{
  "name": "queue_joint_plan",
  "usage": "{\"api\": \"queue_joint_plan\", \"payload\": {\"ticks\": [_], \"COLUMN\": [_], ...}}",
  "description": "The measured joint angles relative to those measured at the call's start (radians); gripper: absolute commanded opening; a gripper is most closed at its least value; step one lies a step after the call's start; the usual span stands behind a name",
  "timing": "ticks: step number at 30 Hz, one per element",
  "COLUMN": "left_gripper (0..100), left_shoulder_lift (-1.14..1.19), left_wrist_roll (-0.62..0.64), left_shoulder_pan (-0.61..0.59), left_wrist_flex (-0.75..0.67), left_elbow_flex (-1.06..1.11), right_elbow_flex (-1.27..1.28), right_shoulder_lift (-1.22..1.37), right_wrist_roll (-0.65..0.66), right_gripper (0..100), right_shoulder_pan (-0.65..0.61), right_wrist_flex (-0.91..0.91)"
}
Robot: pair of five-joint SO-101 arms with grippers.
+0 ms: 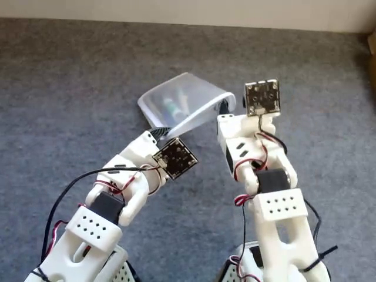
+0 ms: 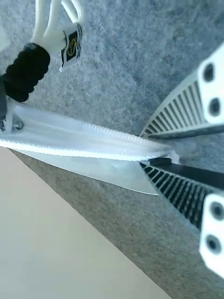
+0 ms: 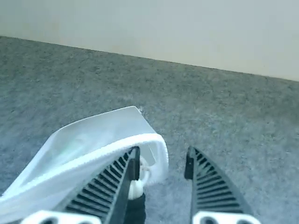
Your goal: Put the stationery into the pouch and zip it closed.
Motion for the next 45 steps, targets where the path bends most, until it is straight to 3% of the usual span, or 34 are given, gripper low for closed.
{"api": "queue_joint_plan", "payload": {"ticks": [2, 10, 22, 31, 35, 45], "left_gripper": [1, 1, 1, 1, 1, 1], "left_shoulder_lift": [0.0, 0.0, 0.002, 0.0, 0.0, 0.0], "left_wrist_roll": [0.0, 0.0, -0.002, -0.002, -0.002, -0.002], "left_shoulder_pan": [-0.003, -0.005, -0.002, -0.005, -0.005, -0.005], "left_wrist_flex": [0.0, 0.0, -0.008, 0.0, 0.0, 0.0], "left_elbow_flex": [0.0, 0.0, 0.0, 0.0, 0.0, 0.0], "right_elbow_flex": [-0.009, -0.009, -0.008, -0.008, -0.009, -0.023], "right_shoulder_lift": [0.006, 0.006, 0.041, -0.1, -0.146, -0.209], "right_wrist_roll": [0.025, 0.106, -0.015, -0.025, -0.025, -0.025], "right_gripper": [0.2, 0.4, 0.5, 10.9, 11.1, 11.3], "right_shoulder_pan": [0.0, 0.048, 0.124, 0.172, 0.16, -0.025], "right_wrist_flex": [0.0, -0.005, -0.04, 0.095, 0.153, 0.27]}}
